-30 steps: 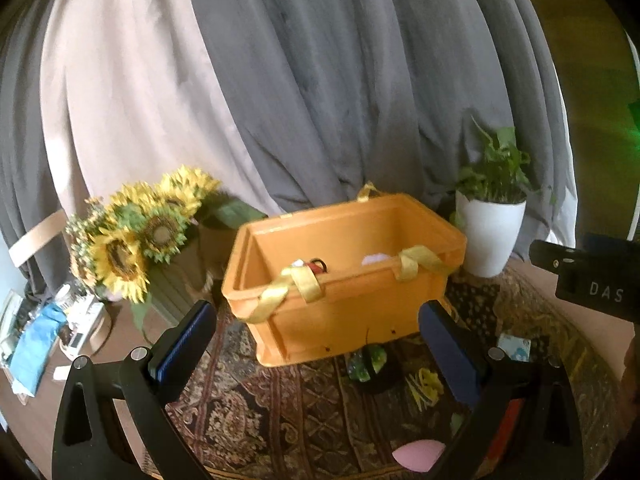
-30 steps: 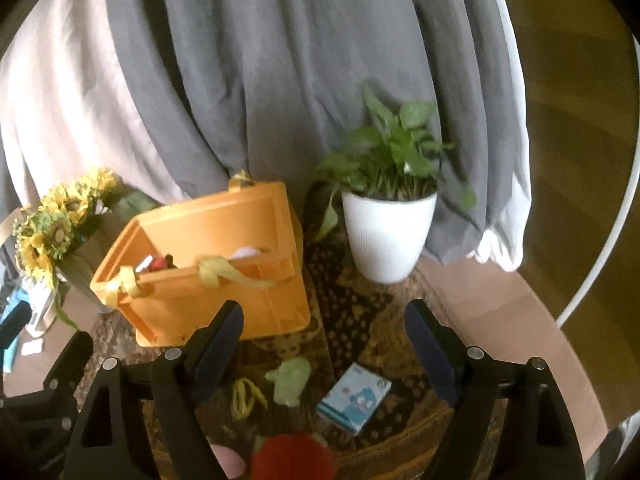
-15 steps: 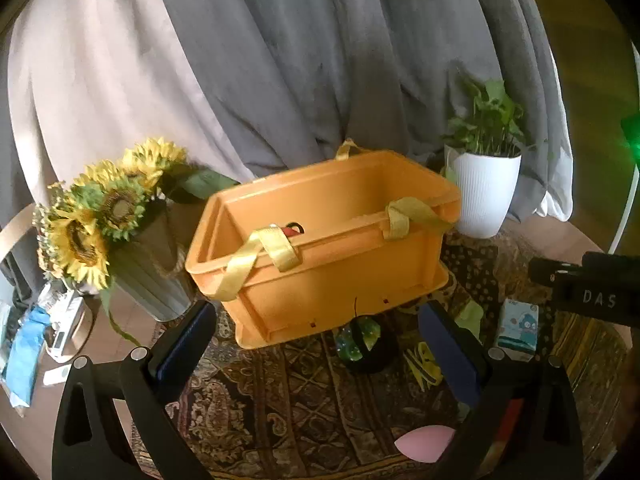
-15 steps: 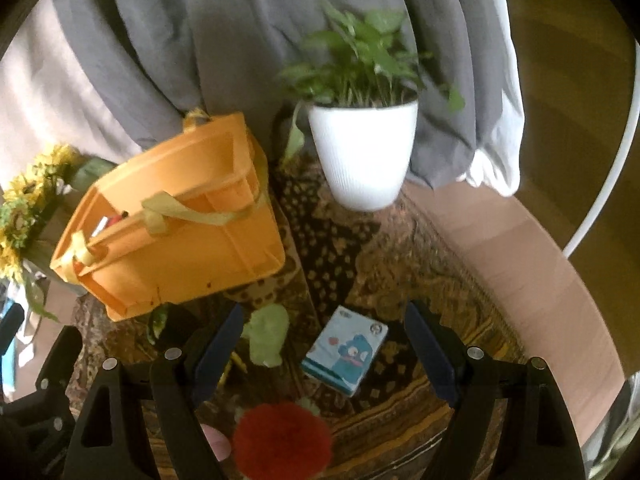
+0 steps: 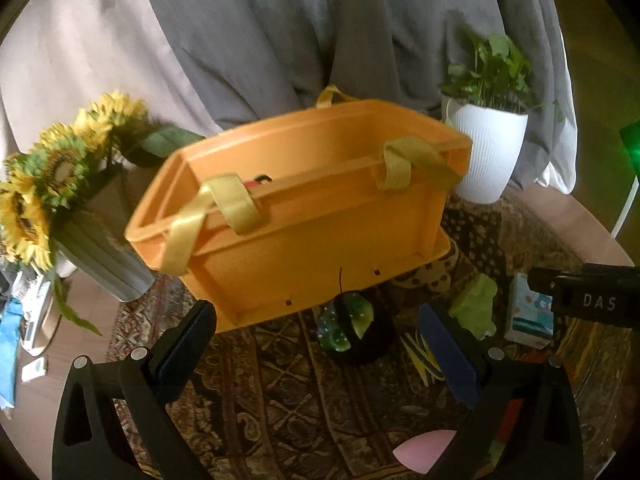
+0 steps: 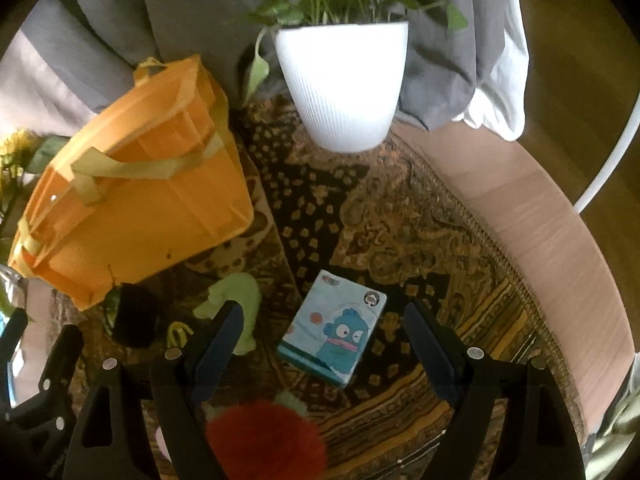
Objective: Organize soft objects
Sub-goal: 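Grasp the green ball with the left tool while the right tool grasps the card box, then carry the ball and card box over the crate and release them inside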
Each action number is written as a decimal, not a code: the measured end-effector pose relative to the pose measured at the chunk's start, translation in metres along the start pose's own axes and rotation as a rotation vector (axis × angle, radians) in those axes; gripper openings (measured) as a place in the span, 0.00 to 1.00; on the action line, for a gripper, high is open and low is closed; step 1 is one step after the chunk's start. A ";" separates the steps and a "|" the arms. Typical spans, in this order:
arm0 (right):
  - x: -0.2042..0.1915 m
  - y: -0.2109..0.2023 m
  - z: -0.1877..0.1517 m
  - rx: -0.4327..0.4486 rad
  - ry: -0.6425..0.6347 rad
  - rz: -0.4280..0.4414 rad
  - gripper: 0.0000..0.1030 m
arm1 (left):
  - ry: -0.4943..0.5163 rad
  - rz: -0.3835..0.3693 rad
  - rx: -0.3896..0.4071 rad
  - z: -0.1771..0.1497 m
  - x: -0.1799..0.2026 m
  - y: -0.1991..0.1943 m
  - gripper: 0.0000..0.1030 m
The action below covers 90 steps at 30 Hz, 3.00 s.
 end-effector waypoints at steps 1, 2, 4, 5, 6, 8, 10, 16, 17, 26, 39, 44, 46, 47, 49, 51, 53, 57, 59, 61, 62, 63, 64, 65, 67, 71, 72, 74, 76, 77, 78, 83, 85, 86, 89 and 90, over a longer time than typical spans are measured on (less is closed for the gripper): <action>0.001 0.004 -0.001 -0.012 0.005 -0.003 0.81 | 0.004 0.000 -0.025 -0.002 0.001 0.003 1.00; 0.002 0.008 -0.002 -0.021 0.010 -0.007 0.81 | 0.006 -0.002 -0.030 -0.003 0.002 0.005 1.00; 0.005 0.014 -0.003 -0.038 0.019 -0.011 0.81 | 0.012 -0.007 -0.043 -0.004 0.005 0.012 1.00; 0.006 0.018 -0.004 -0.050 0.025 -0.013 0.81 | 0.014 -0.009 -0.049 -0.005 0.006 0.015 1.00; 0.007 0.021 -0.004 -0.058 0.031 -0.014 0.81 | 0.017 -0.013 -0.056 -0.006 0.007 0.019 1.00; 0.009 0.027 -0.006 -0.074 0.039 -0.019 0.81 | 0.022 -0.013 -0.065 -0.008 0.009 0.025 1.00; 0.010 0.032 -0.007 -0.086 0.045 -0.024 0.81 | 0.026 -0.016 -0.075 -0.009 0.012 0.031 1.00; 0.013 0.043 -0.008 -0.115 0.049 -0.041 0.81 | 0.023 -0.021 -0.105 -0.015 0.015 0.048 1.00; 0.012 0.045 -0.009 -0.118 0.050 -0.041 0.81 | 0.023 -0.025 -0.110 -0.016 0.016 0.051 1.00; 0.015 0.057 -0.010 -0.137 0.057 -0.043 0.80 | 0.011 -0.064 -0.148 -0.022 0.022 0.069 0.92; 0.015 0.060 -0.010 -0.146 0.018 -0.042 0.65 | -0.017 -0.132 -0.224 -0.033 0.032 0.087 0.61; 0.015 0.053 -0.012 -0.135 0.006 -0.031 0.64 | -0.022 -0.124 -0.222 -0.033 0.031 0.084 0.60; 0.013 0.048 -0.013 -0.126 0.000 -0.019 0.64 | -0.026 -0.120 -0.214 -0.032 0.030 0.079 0.60; 0.012 0.045 -0.013 -0.119 -0.007 -0.015 0.64 | -0.027 -0.119 -0.210 -0.032 0.028 0.076 0.60; 0.010 0.039 -0.011 -0.102 -0.016 -0.012 0.64 | -0.033 -0.117 -0.199 -0.031 0.025 0.069 0.60; 0.009 0.034 -0.009 -0.087 -0.023 -0.007 0.64 | -0.034 -0.109 -0.186 -0.029 0.022 0.062 0.60; 0.007 0.028 -0.008 -0.073 -0.027 0.003 0.64 | -0.035 -0.101 -0.172 -0.026 0.020 0.055 0.60; 0.000 0.014 -0.004 -0.040 -0.041 0.027 0.64 | -0.047 -0.090 -0.136 -0.020 0.012 0.036 0.60; -0.005 0.006 -0.002 -0.016 -0.056 0.035 0.64 | -0.051 -0.083 -0.119 -0.017 0.009 0.028 0.60; -0.010 -0.002 0.001 0.006 -0.072 0.051 0.64 | -0.056 -0.075 -0.097 -0.012 0.005 0.018 0.60; -0.012 -0.006 0.002 0.015 -0.079 0.057 0.64 | -0.060 -0.068 -0.085 -0.010 0.003 0.013 0.60; -0.014 -0.012 0.003 0.029 -0.090 0.067 0.64 | -0.063 -0.063 -0.075 -0.008 0.001 0.009 0.60; -0.017 -0.015 0.003 0.037 -0.096 0.074 0.64 | -0.066 -0.056 -0.065 -0.007 -0.001 0.004 0.60; -0.021 -0.020 0.004 0.049 -0.108 0.081 0.64 | -0.070 -0.050 -0.056 -0.006 -0.002 0.000 0.60; -0.026 -0.030 0.006 0.074 -0.132 0.093 0.64 | -0.079 -0.040 -0.034 -0.002 -0.008 -0.010 0.60; -0.039 -0.049 0.012 0.124 -0.172 0.120 0.64 | -0.096 -0.016 0.007 0.005 -0.017 -0.029 0.60; -0.043 -0.054 0.014 0.137 -0.182 0.126 0.64 | -0.100 -0.013 0.013 0.006 -0.018 -0.032 0.60; -0.050 -0.063 0.017 0.162 -0.203 0.142 0.64 | -0.112 -0.006 0.031 0.009 -0.024 -0.040 0.60; -0.057 -0.071 0.020 0.191 -0.225 0.159 0.64 | -0.131 -0.017 0.040 0.013 -0.029 -0.047 0.60; -0.060 -0.075 0.021 0.205 -0.234 0.163 0.64 | -0.139 -0.017 0.045 0.014 -0.032 -0.050 0.60; -0.064 -0.079 0.023 0.222 -0.244 0.171 0.64 | -0.148 -0.012 0.052 0.016 -0.035 -0.054 0.60; -0.078 -0.094 0.030 0.281 -0.282 0.209 0.64 | -0.165 0.019 0.092 0.024 -0.048 -0.069 0.60; -0.084 -0.100 0.032 0.302 -0.291 0.221 0.64 | -0.166 0.033 0.104 0.026 -0.053 -0.072 0.60; -0.088 -0.103 0.033 0.307 -0.297 0.231 0.64 | -0.167 0.039 0.107 0.027 -0.055 -0.073 0.60; -0.097 -0.107 0.037 0.323 -0.308 0.256 0.64 | -0.171 0.064 0.125 0.030 -0.061 -0.078 0.60; -0.101 -0.109 0.039 0.332 -0.313 0.264 0.64 | -0.173 0.072 0.133 0.032 -0.063 -0.080 0.60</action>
Point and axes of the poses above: each gripper's, at about its wrist camera, not at the fingertips, and y roughly the way its jaws point, x to its right, z to its top, the point moved 5 cm from there along y, roughly the way its jaws point, and after that the axes turned 8 degrees about z, right-handed, at the moved point
